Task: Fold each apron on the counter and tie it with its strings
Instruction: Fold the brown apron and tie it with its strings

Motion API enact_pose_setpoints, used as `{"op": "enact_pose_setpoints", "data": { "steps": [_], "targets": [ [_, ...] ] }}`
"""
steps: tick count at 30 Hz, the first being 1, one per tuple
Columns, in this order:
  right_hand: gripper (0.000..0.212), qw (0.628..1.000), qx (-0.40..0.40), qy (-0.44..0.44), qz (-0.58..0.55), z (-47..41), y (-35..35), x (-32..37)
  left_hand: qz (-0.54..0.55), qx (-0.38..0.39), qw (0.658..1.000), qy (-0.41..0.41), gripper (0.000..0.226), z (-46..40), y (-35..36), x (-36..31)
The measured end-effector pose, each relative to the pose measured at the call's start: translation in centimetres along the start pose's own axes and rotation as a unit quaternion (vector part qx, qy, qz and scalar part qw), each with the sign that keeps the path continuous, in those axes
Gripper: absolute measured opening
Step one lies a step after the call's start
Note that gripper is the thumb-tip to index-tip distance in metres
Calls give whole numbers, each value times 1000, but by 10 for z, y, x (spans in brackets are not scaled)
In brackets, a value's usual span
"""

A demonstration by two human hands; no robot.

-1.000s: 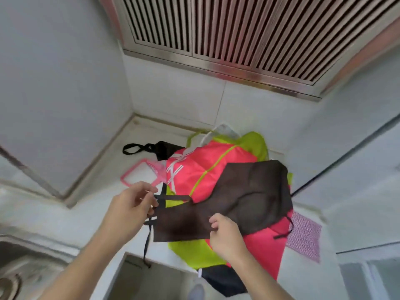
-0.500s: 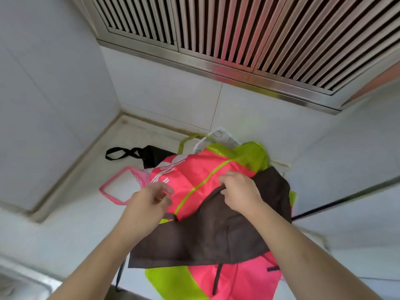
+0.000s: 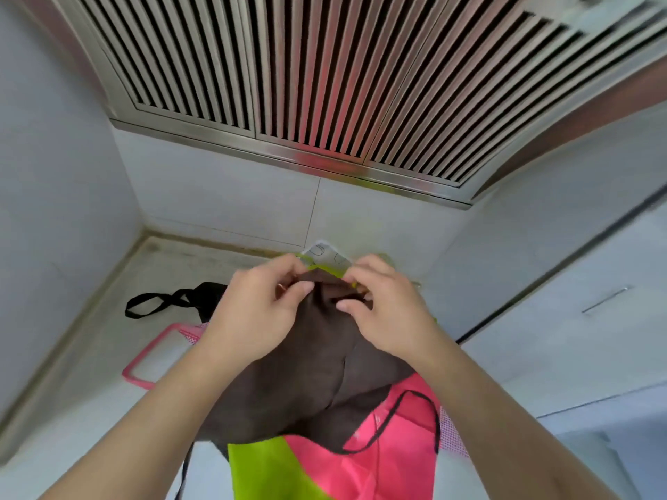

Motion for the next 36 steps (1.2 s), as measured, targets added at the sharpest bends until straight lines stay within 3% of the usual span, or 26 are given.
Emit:
{"op": "enact_pose_setpoints", "data": {
  "steps": [4,6,8,10,11,12,14,16,17,19,20,22,23,24,25,26,27,28,29,30,31,32,33,34,35,36],
  "targets": [
    [30,988,149,11,28,12,42,-1,107,131,986,8,15,8,-18,-5],
    [28,989,126,54,-59,16,41,5,128,131,983,-19,18,12,-31,2],
    [21,976,36,105,-188,16,22,6,146,76,985,-49,20,13,-49,12],
    [32,964,-33,115,-238,19,-7,11,124,15,991,-58,25,15,-70,15],
    [39,961,-14,111,-254,20,-16,14,112,13,992,-60,27,16,-78,14],
    [42,962,44,109,-248,22,-22,18,113,47,990,-66,28,18,-82,13],
    [29,953,223,127,-163,35,-20,20,132,200,966,-96,23,24,-78,7],
    [23,913,374,159,-19,61,-15,15,24,358,929,-92,14,36,-72,3],
    [28,893,416,155,75,67,-17,9,-68,386,916,-81,5,37,-70,4],
    [29,854,451,151,211,64,-29,-2,-204,340,916,-59,14,22,-74,5],
    [25,860,423,157,239,54,-43,-6,-234,277,931,-48,17,11,-79,0],
    [13,935,243,138,216,23,-87,-4,-205,44,978,8,14,-7,-101,-24],
    [13,973,85,115,183,10,-117,-3,-162,-114,979,55,10,-8,-118,-37],
    [19,981,-108,85,140,11,-146,3,-110,-244,956,119,11,1,-133,-49],
    [23,957,-255,43,133,24,-165,12,-78,-302,932,182,8,10,-136,-59],
    [23,938,-298,13,175,35,-163,18,-93,-276,930,224,4,12,-124,-60],
    [18,949,-206,-3,237,39,-138,17,-160,-157,948,227,15,6,-97,-50],
    [12,960,-22,-1,278,45,-96,6,-275,36,946,168,25,3,-60,-27],
    [17,933,208,40,290,60,-52,-13,-377,229,895,69,32,11,-33,2],
    [22,879,365,76,296,81,-30,-31,-440,352,826,-8,35,24,-21,31],
    [25,868,403,100,274,90,-27,-42,-440,397,804,-54,33,32,-20,45],
    [28,896,354,105,247,85,-36,-48,-398,361,839,-79,26,28,-24,46],
    [34,943,219,92,234,72,-57,-50,-356,233,903,-57,18,14,-36,38],
    [39,971,52,87,217,64,-82,-48,-294,49,954,-21,14,7,-55,24],
    [40,973,-89,87,196,66,-102,-50,-230,-107,967,25,14,10,-70,11],
    [37,964,-173,88,185,71,-113,-52,-187,-182,964,51,13,16,-75,1]
  ]
}}
Point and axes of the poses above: each hand's wrist, its own z-axis away from the middle knuckle, its own y-axis out of the palm, x = y × z, the point moved 7 cm from there along -z, towards the middle knuckle
